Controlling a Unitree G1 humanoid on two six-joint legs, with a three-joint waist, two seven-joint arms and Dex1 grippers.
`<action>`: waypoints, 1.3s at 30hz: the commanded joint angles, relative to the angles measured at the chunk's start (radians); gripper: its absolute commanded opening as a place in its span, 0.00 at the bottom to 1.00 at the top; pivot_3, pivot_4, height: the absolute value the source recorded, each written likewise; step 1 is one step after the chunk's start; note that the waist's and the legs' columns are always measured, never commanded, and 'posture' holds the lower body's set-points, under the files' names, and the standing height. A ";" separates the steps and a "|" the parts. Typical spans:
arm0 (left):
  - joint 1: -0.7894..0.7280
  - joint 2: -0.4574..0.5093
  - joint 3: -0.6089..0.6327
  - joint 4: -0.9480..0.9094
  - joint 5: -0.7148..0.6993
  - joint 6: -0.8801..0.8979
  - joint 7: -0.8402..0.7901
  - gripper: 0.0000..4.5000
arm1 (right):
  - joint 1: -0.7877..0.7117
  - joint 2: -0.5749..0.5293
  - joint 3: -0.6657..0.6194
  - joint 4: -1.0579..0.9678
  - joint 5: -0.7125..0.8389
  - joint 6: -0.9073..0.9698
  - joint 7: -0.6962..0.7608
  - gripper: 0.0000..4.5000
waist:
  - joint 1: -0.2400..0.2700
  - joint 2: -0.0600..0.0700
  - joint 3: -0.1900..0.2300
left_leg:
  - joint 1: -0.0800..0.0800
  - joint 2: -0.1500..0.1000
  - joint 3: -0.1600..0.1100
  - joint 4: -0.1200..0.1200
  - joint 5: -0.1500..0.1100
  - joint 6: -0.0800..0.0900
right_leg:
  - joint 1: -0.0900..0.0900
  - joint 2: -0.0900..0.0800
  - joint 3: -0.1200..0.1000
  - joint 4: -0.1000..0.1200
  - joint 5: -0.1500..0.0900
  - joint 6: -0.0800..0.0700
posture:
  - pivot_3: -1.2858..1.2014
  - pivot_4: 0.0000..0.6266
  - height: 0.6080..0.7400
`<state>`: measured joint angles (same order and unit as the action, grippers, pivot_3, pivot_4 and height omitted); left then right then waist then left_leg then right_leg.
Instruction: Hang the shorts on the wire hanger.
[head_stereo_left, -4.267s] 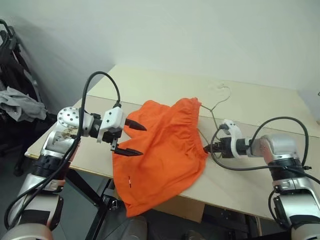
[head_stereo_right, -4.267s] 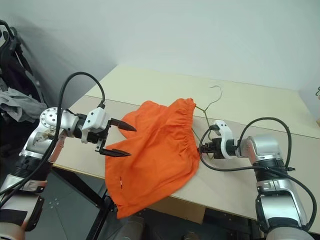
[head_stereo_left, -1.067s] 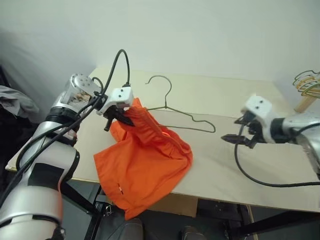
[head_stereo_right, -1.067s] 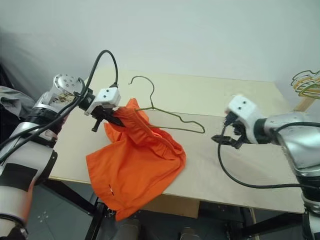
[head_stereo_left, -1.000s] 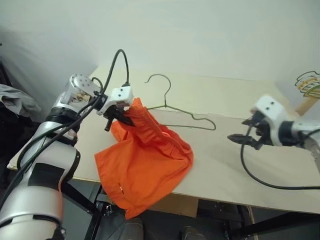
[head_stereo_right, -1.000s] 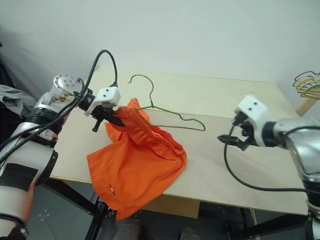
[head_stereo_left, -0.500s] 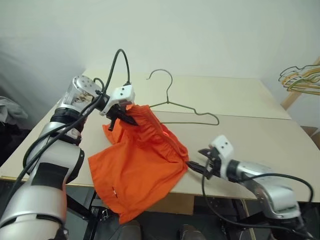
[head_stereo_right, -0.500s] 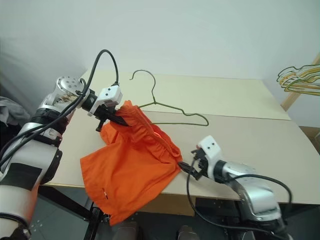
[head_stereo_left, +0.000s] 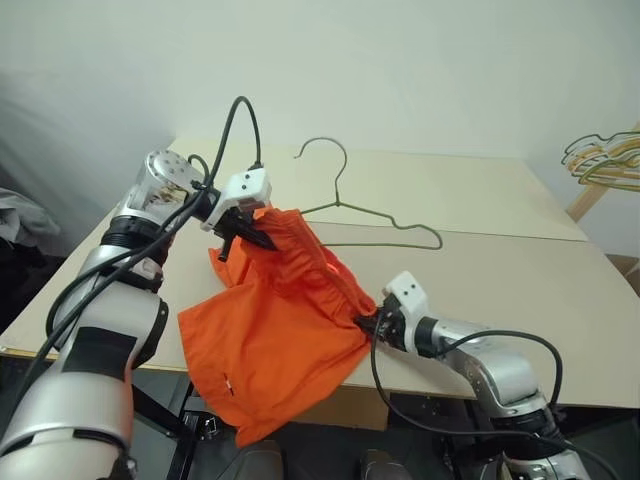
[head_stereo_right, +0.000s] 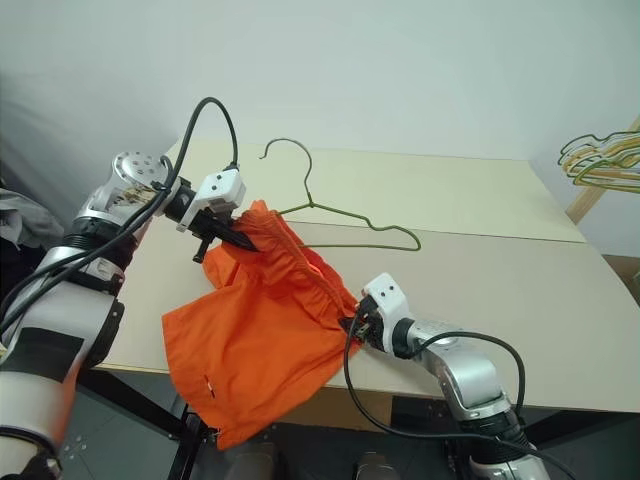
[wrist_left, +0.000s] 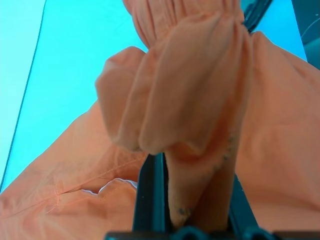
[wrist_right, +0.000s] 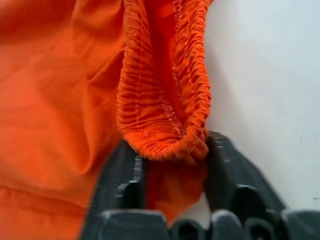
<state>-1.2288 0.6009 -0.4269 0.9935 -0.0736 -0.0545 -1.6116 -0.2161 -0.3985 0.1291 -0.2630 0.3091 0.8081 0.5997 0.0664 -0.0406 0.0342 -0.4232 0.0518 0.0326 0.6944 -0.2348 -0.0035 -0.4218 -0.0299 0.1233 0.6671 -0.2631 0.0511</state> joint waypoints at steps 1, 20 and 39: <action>-0.004 0.013 0.029 -0.033 -0.013 0.003 -0.003 0.00 | -0.008 -0.006 -0.062 -0.043 0.054 -0.001 0.013 0.07 | 0.000 0.000 0.000 | 0.000 0.000 0.000 0.000 0.000 0.000 | 0.000 0.000 0.000 0.000 0.000 0.000 | 0.58 0.00 1.00; 0.053 0.127 -0.139 0.006 -0.066 -0.254 -0.003 0.00 | 0.041 -0.400 -0.301 0.036 0.253 0.025 0.298 0.00 | 0.002 0.000 0.000 | 0.001 0.000 0.000 0.000 0.000 0.000 | 0.001 0.000 0.000 0.000 0.000 0.000 | 0.58 0.00 1.00; 0.032 -0.041 -0.019 0.105 0.123 -0.293 0.029 0.00 | -0.055 -0.491 -0.132 -0.162 0.209 -0.035 0.347 0.13 | 0.002 0.000 0.000 | 0.000 0.000 0.000 0.001 0.000 0.000 | 0.001 0.000 0.000 0.000 0.000 0.000 | 0.57 0.00 1.00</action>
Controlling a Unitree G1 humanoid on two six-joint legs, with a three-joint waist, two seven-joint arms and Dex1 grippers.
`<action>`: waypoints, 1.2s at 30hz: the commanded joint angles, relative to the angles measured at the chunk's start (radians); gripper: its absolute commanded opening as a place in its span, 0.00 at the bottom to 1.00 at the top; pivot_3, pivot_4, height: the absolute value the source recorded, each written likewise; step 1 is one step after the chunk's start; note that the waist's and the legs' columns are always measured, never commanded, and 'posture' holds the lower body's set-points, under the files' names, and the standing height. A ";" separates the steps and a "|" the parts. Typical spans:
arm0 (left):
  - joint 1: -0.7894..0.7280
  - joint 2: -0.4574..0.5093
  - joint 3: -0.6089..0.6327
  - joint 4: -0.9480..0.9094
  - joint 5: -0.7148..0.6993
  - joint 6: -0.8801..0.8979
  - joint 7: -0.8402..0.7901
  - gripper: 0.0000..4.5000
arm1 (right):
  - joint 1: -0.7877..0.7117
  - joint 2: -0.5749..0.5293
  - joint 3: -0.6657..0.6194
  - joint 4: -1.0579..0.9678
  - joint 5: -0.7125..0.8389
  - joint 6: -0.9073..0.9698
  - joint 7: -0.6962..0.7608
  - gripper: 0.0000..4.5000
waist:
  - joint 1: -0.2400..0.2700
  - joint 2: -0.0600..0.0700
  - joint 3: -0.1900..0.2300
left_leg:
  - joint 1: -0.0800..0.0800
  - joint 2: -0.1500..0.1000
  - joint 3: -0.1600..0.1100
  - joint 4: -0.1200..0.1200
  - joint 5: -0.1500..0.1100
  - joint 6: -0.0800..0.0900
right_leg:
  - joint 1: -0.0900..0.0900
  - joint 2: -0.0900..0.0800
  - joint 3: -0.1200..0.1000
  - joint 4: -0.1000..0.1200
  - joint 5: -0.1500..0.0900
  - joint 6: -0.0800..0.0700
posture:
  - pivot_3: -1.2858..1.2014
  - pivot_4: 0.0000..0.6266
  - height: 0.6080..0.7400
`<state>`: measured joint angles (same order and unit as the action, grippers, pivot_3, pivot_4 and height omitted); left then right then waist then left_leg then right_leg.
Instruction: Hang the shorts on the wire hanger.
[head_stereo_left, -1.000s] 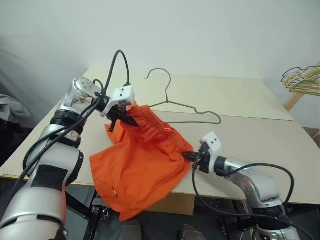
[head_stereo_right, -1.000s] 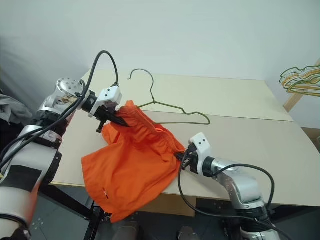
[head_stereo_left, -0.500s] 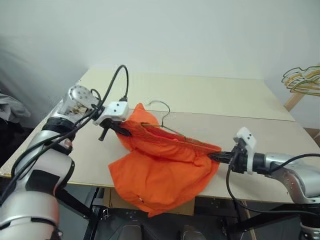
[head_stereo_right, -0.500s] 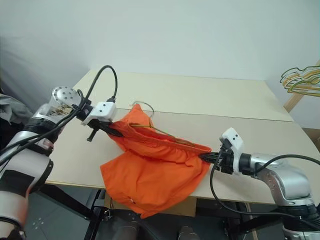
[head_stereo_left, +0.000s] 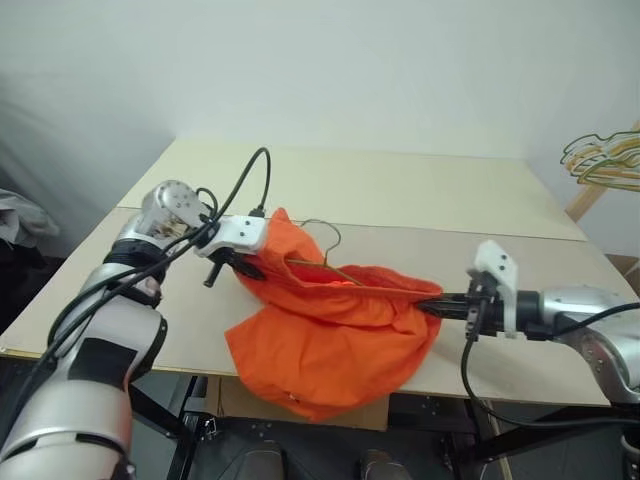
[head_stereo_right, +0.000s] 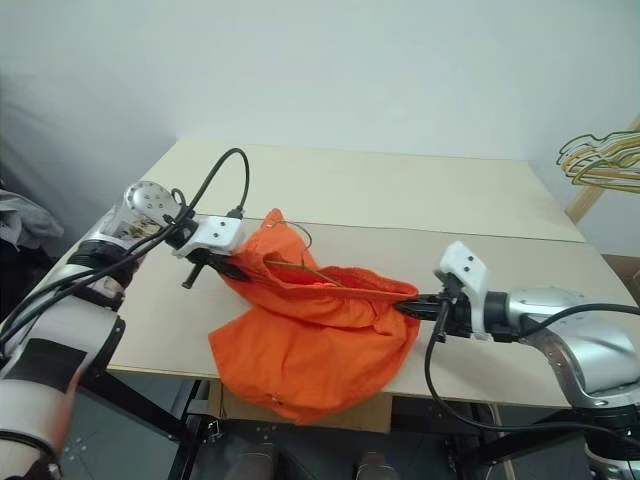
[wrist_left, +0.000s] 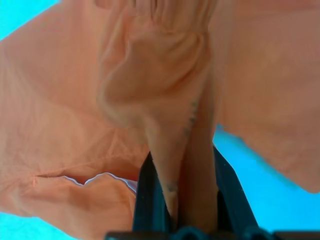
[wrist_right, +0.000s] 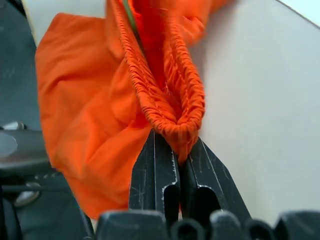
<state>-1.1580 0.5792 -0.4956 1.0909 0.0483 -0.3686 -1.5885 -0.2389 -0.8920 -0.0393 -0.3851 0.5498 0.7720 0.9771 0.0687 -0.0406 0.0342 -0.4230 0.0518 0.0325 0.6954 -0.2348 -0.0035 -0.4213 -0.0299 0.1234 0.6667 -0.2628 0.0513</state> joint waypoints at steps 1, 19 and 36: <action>-0.046 -0.028 0.062 0.009 0.000 0.031 0.003 0.00 | -0.030 -0.002 0.046 -0.038 -0.040 -0.003 -0.031 0.19 | 0.001 0.000 0.000 | 0.000 0.000 0.000 0.000 0.000 0.000 | 0.000 0.000 0.000 0.000 0.000 0.000 | 0.57 0.00 1.00; -0.039 -0.031 0.094 0.007 0.065 0.025 -0.026 0.00 | -0.107 -0.076 -0.166 -0.024 0.050 0.015 -0.024 0.99 | -0.008 0.000 0.000 | 0.000 0.000 0.000 -0.001 0.000 0.000 | 0.000 0.000 0.000 0.000 0.001 0.000 | 0.57 0.00 1.00; -0.072 -0.052 0.089 0.038 0.198 -0.006 0.009 0.00 | -0.476 0.250 0.327 0.010 -0.028 0.272 -0.234 0.99 | 0.001 0.000 0.000 | -0.001 0.000 0.000 0.000 0.000 0.000 | -0.001 0.000 0.000 0.000 0.001 0.000 | 0.56 0.00 1.00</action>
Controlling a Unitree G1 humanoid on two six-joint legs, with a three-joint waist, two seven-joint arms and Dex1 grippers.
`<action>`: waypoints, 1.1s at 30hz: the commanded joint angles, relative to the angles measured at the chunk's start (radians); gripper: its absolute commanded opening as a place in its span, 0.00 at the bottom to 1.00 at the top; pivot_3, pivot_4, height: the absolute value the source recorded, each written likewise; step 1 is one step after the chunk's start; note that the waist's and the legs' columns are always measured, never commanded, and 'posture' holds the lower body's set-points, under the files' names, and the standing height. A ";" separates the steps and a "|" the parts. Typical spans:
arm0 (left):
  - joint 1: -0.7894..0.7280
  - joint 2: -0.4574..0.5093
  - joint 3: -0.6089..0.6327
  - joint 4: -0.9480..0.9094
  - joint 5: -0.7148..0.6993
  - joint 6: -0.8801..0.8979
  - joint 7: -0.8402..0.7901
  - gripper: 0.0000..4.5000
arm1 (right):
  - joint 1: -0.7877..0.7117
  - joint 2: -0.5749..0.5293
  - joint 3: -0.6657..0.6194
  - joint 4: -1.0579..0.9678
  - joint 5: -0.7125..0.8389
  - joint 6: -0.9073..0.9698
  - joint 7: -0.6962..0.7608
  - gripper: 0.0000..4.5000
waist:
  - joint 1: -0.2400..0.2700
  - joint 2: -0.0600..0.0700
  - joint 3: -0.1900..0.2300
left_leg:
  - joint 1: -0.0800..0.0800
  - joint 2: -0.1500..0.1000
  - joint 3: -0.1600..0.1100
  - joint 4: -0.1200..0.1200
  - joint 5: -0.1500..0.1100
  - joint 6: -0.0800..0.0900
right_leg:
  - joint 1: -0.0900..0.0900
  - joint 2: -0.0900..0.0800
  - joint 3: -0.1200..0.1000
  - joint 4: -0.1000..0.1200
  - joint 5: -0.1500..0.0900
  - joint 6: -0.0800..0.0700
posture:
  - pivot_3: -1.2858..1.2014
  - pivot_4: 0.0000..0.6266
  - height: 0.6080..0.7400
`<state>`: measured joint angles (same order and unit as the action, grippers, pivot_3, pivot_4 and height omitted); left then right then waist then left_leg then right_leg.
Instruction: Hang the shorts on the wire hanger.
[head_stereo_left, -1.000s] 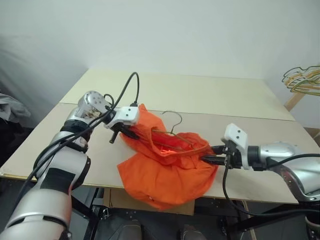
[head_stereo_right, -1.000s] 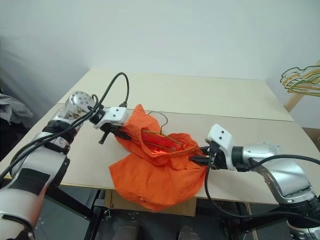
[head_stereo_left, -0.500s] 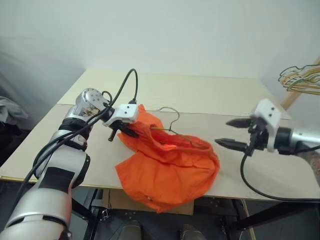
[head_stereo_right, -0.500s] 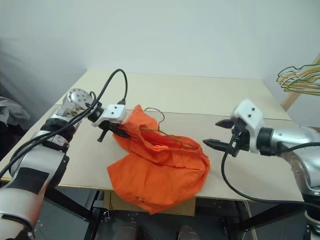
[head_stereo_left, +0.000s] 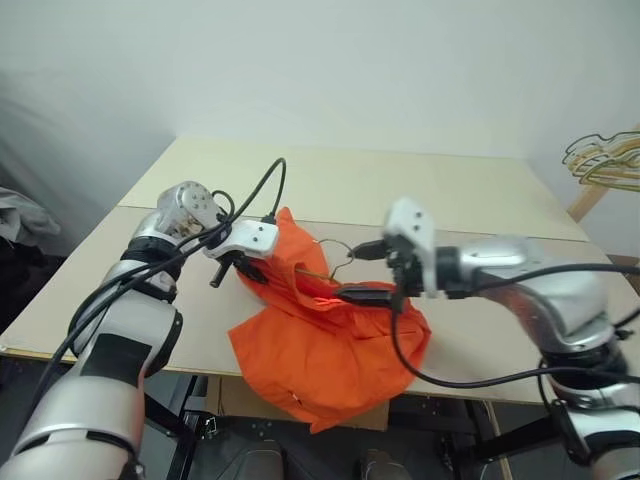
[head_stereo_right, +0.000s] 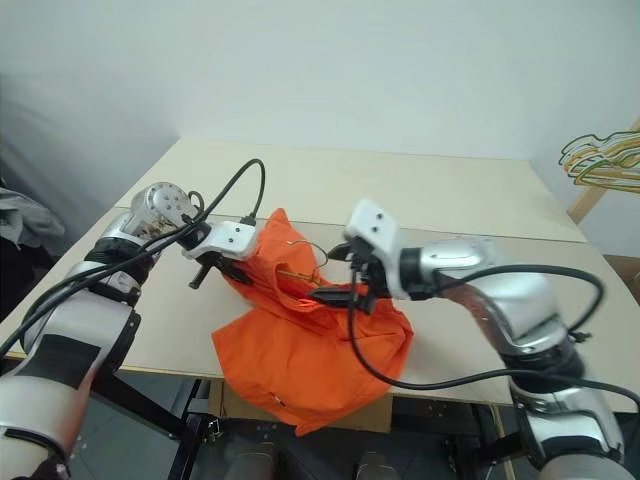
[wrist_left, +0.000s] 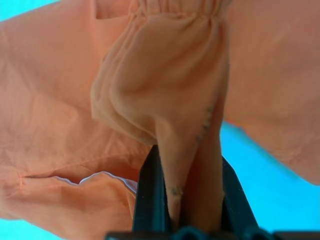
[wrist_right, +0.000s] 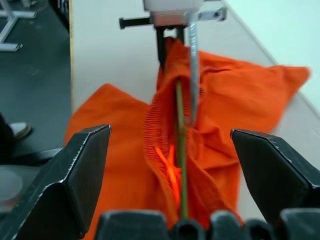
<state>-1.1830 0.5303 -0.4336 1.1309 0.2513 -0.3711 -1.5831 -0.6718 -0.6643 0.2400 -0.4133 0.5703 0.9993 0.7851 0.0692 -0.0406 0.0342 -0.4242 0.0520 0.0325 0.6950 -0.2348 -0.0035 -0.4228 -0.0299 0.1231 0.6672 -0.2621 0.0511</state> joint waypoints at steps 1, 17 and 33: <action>-0.049 -0.005 0.031 -0.001 -0.007 -0.001 0.004 0.00 | -0.061 0.043 0.069 0.069 -0.067 0.062 -0.064 0.99 | 0.000 0.000 0.000 | 0.000 0.000 0.000 0.000 0.000 0.000 | 0.000 0.000 0.000 0.000 0.000 0.000 | 0.56 0.00 1.00; -0.038 -0.009 0.066 -0.005 -0.026 0.011 0.009 0.00 | -0.121 0.092 0.059 0.139 -0.113 0.080 -0.063 0.01 | -0.002 0.000 0.000 | 0.000 0.000 0.000 0.000 0.000 0.000 | -0.001 0.000 0.000 0.002 0.000 0.000 | 0.57 0.00 1.00; -0.040 0.029 0.110 -0.035 -0.167 0.079 -0.031 0.53 | -0.080 0.060 -0.016 0.136 -0.122 -0.008 -0.018 0.00 | -0.002 0.000 0.000 | 0.000 0.000 0.000 0.000 0.000 0.000 | -0.001 0.000 0.000 0.002 0.000 0.000 | 0.58 0.00 1.00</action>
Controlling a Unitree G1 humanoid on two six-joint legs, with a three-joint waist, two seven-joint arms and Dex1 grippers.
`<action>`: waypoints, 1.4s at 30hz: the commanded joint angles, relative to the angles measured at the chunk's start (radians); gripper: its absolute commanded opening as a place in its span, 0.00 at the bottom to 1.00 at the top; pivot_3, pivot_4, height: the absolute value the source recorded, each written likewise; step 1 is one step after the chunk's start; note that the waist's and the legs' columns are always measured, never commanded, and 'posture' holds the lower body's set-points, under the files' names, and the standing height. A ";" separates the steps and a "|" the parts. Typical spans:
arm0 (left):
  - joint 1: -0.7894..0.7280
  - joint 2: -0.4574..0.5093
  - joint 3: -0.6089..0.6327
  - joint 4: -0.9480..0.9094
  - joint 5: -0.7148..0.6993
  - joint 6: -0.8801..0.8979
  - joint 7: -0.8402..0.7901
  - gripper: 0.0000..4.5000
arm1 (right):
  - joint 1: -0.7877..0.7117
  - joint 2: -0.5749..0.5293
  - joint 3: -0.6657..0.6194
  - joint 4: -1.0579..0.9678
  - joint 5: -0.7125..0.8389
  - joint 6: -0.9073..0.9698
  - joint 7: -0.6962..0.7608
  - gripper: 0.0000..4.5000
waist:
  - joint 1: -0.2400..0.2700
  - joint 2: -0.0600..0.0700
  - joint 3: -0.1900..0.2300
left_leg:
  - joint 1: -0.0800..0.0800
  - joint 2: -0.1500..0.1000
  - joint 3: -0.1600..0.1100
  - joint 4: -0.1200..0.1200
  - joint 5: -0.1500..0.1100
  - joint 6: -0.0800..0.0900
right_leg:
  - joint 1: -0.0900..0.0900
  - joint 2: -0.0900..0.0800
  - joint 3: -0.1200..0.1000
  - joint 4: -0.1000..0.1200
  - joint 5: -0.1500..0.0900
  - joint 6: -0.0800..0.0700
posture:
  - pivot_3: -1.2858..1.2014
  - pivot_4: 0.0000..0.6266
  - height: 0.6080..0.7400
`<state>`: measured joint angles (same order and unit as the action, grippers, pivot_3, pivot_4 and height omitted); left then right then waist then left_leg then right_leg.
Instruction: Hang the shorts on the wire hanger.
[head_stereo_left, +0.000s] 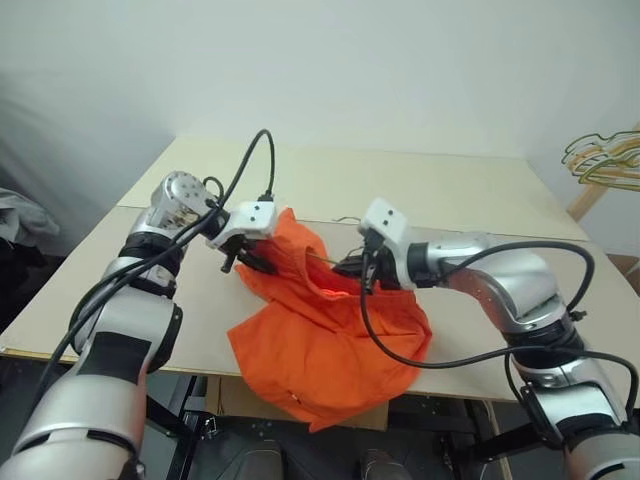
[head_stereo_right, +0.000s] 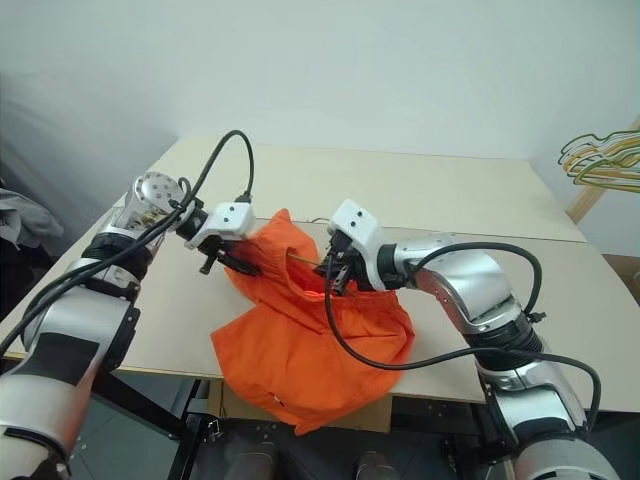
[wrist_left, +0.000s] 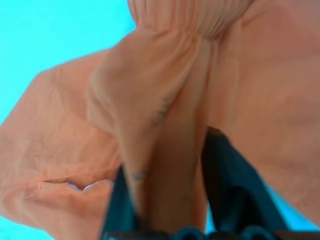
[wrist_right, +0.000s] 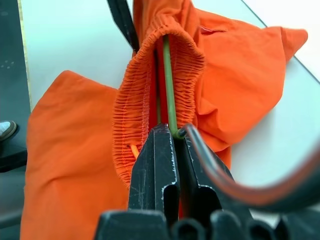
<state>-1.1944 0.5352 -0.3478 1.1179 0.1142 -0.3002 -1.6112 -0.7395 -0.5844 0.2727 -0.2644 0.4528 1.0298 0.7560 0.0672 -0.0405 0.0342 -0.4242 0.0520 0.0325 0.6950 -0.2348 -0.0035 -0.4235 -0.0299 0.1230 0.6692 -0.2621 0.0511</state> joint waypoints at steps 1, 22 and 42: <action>-0.031 0.030 0.025 -0.018 -0.032 0.012 -0.003 0.61 | -0.012 -0.023 -0.051 -0.012 -0.005 -0.041 0.016 0.00 | -0.001 0.000 0.000 | 0.000 0.000 0.000 0.000 0.000 0.000 | 0.000 0.000 0.000 0.000 0.000 0.000 | 0.58 0.00 1.00; -0.020 0.041 0.041 0.087 0.093 -0.058 0.220 0.79 | 0.007 -0.090 -0.082 -0.050 0.010 -0.071 0.084 0.00 | 0.004 0.000 0.000 | 0.000 0.000 0.000 0.000 0.000 0.000 | 0.000 0.000 0.000 0.000 0.000 0.000 | 0.57 0.00 1.00; -0.024 0.042 0.075 0.108 0.107 -0.026 0.233 0.01 | 0.019 -0.122 -0.107 -0.052 0.018 -0.058 0.104 0.00 | 0.002 0.000 0.000 | 0.000 0.000 0.000 0.000 0.000 0.000 | 0.000 0.000 0.000 0.000 0.000 0.000 | 0.57 0.00 1.00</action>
<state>-1.2001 0.5751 -0.2971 1.2338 0.2350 -0.3316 -1.3717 -0.7013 -0.6944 0.2127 -0.2949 0.4577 0.9853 0.8557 0.0696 -0.0406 0.0342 -0.4242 0.0519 0.0325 0.6950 -0.2348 -0.0035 -0.4238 -0.0299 0.1230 0.6694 -0.2621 0.0511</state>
